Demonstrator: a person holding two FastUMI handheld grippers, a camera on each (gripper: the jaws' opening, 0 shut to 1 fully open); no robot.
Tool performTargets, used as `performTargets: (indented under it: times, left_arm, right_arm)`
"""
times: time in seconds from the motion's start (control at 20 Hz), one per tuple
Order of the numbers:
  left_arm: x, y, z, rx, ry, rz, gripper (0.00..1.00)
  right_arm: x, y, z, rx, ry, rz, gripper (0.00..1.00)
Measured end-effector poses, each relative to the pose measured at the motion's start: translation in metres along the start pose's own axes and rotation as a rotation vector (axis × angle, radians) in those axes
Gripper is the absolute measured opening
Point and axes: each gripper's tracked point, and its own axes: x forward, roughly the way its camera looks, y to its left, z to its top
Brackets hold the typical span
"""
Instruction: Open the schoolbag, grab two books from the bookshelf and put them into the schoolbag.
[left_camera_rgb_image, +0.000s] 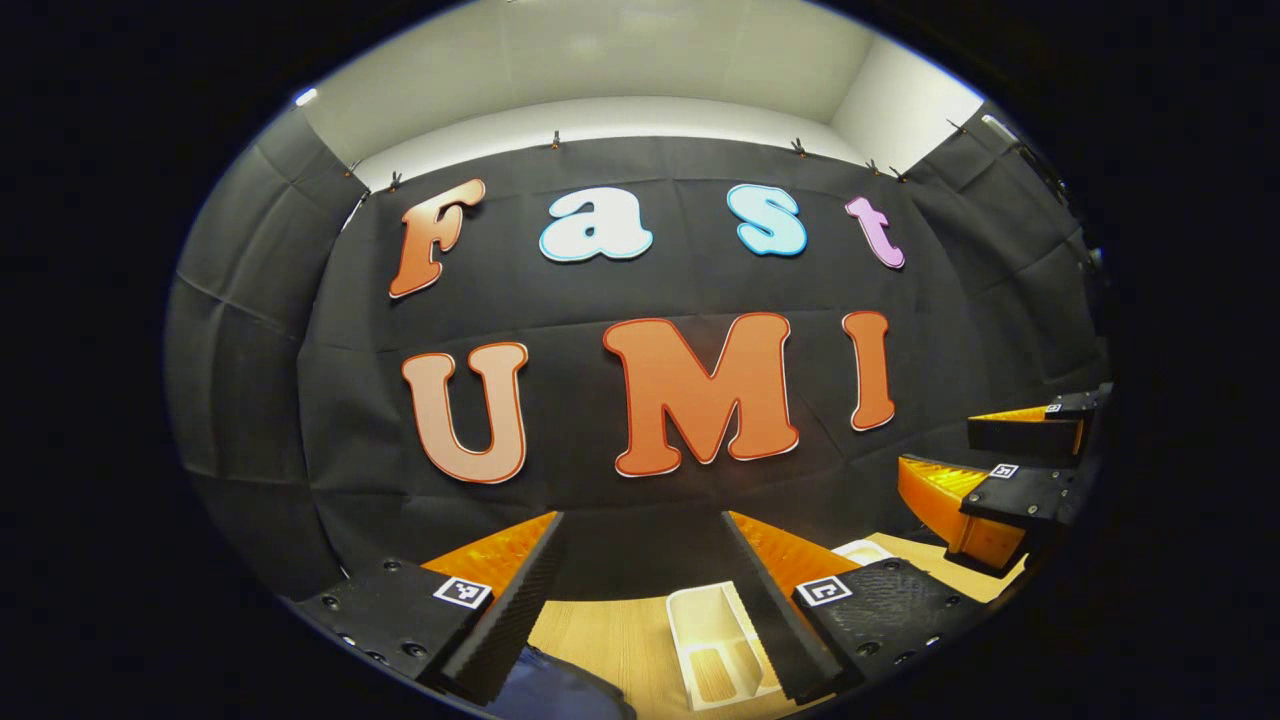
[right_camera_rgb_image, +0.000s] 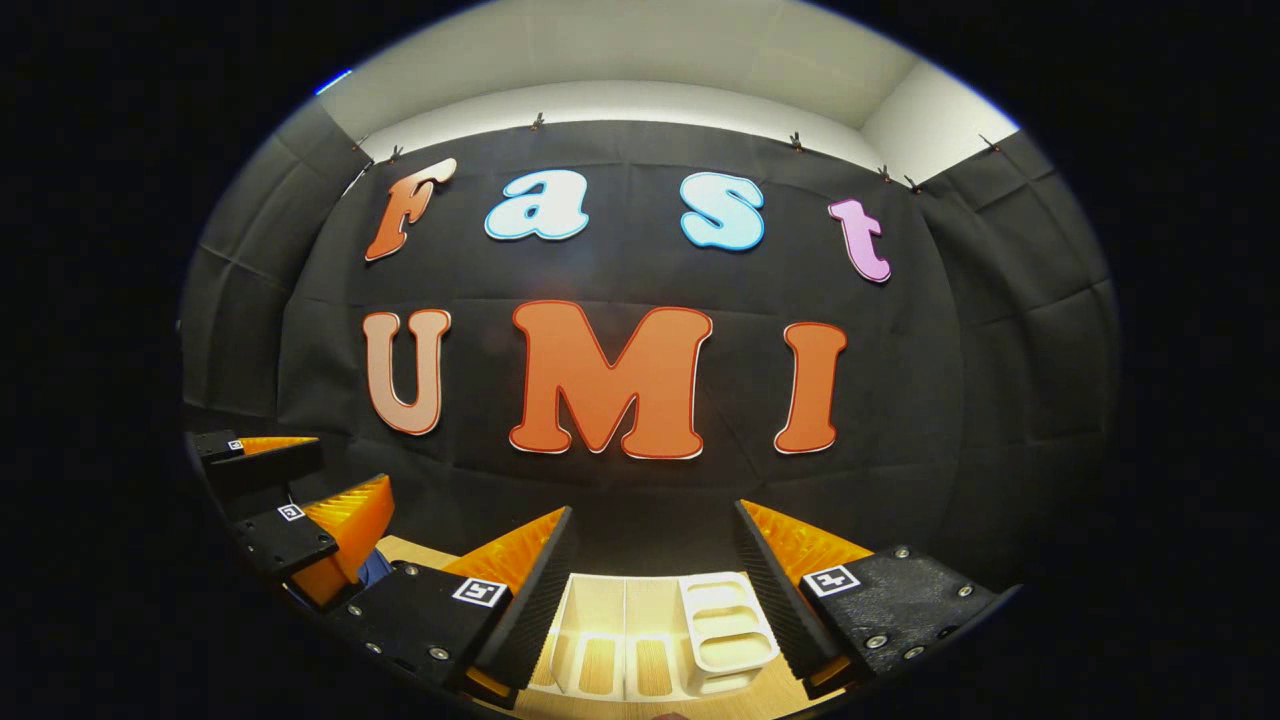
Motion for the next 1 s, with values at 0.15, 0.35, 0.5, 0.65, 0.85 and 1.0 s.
performTargets:
  times: [0.15,0.35,0.5,0.65,0.85,1.0]
  left_arm:
    - [-0.0014,-0.0006,-0.0002,0.005,0.008,-0.005,0.94]
    - [-0.0023,-0.0017,0.0006,0.006,0.013,-0.008,0.96]
    - [-0.0029,-0.002,0.0011,0.007,0.01,-0.009,0.94]
    - [-0.0041,-0.0052,0.0019,-0.001,0.013,-0.026,0.95]
    - [-0.0041,-0.0061,0.0008,0.001,0.019,-0.034,0.94]
    - [-0.005,-0.0059,-0.0007,0.001,0.024,-0.031,0.94]
  right_arm:
    - [-0.0008,-0.0004,-0.0008,0.001,0.002,0.001,0.92]
    - [-0.0013,0.0026,-0.0023,-0.003,0.004,0.01,0.92]
    - [-0.0013,0.0025,-0.0026,-0.002,0.005,0.011,0.92]
    - [-0.0017,0.0022,-0.004,-0.004,0.007,0.009,0.92]
    - [-0.0021,0.0012,-0.006,-0.005,0.015,0.004,0.92]
    - [-0.0024,-0.0007,-0.0073,-0.002,0.018,-0.001,0.92]
